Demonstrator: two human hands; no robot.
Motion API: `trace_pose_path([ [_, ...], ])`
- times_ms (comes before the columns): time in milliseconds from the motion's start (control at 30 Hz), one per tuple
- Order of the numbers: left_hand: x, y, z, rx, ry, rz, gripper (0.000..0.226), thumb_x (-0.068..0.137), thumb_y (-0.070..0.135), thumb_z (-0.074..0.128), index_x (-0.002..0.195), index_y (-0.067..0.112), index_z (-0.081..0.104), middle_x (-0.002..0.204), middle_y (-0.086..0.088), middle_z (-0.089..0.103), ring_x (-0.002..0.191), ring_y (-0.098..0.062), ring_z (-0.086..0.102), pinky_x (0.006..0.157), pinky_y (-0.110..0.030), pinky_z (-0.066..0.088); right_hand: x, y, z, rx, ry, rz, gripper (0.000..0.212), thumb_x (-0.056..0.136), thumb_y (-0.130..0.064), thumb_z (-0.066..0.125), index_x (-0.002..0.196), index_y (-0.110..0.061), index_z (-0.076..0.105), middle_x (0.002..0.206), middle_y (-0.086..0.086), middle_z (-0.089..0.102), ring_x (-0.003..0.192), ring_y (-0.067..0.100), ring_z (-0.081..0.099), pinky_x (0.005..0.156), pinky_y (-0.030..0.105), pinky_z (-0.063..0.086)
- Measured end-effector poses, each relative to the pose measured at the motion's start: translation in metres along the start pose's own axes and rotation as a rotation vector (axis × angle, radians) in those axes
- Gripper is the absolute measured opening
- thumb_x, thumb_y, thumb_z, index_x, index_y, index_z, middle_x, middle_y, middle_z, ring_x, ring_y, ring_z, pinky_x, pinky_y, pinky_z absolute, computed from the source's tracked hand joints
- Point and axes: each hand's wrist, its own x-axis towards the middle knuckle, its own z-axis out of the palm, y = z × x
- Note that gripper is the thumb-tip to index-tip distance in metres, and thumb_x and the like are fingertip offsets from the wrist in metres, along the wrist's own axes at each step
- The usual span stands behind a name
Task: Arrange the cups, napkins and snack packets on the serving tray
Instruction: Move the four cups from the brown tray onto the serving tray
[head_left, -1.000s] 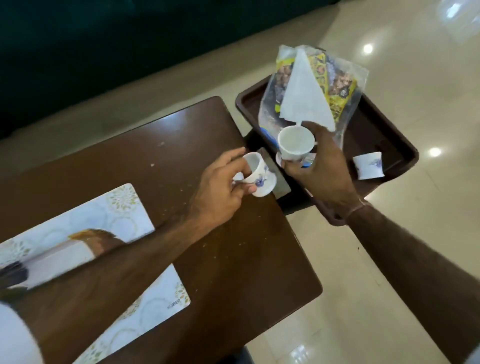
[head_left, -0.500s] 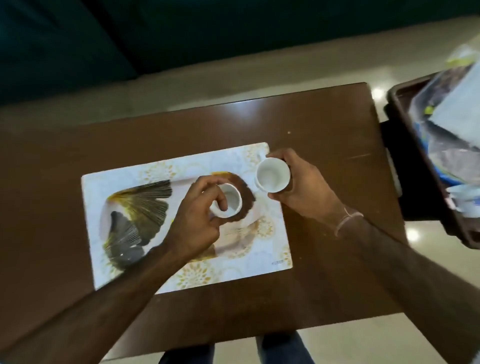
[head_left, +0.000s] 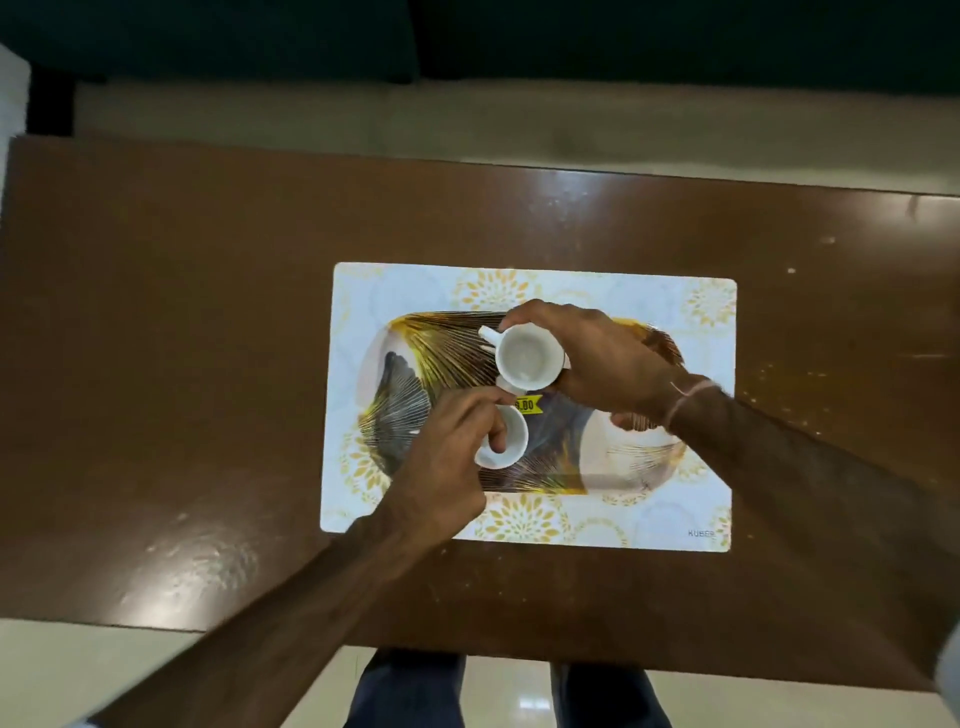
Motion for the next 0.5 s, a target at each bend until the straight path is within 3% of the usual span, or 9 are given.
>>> trace_pose_path([
  [167,-0.006,-0.011,0.003,-0.003,0.001,0.033,0.051,0.054,-0.016,0.07,0.091,0.015,0.053,0.138,-0.001,0.053,0.13,-0.019,0.046,0.093,-0.029,0.05,0.029,-0.011,0.005,-0.096,-0.102,-0.079,0.063,0.073,-0.023,0.087,0.129,-0.016,0.059,0.128,0.007,0.06,0.118,0.025,0.056,0.097,0.04,0.048],
  [267,-0.012,-0.013,0.008,-0.002,0.014,-0.014,0.054,0.061,-0.015,0.074,0.099,0.016,0.052,0.143,-0.005,0.044,0.131,-0.025,0.047,0.094,-0.037,0.055,0.036,-0.016,0.007,-0.124,-0.118,-0.109,0.061,0.073,-0.023,0.086,0.128,-0.015,0.061,0.127,0.007,0.062,0.117,0.026,0.058,0.094,0.043,0.049],
  [367,-0.016,-0.017,0.006,-0.022,0.094,-0.039,0.057,0.064,-0.017,0.073,0.104,0.017,0.049,0.138,-0.008,0.04,0.129,-0.028,0.049,0.09,-0.038,0.057,0.038,-0.017,0.009,-0.152,-0.119,-0.132,0.059,0.072,-0.015,0.085,0.127,-0.016,0.063,0.126,0.004,0.064,0.116,0.025,0.059,0.094,0.042,0.05],
  [500,-0.016,-0.022,-0.001,0.027,0.193,-0.057,0.048,0.063,-0.011,0.077,0.1,0.008,0.055,0.127,-0.013,0.049,0.122,-0.032,0.052,0.089,-0.045,0.054,0.034,-0.014,0.019,-0.191,-0.147,-0.145,0.069,0.072,-0.003,0.08,0.135,-0.018,0.057,0.133,0.005,0.061,0.12,0.027,0.058,0.101,0.04,0.045],
])
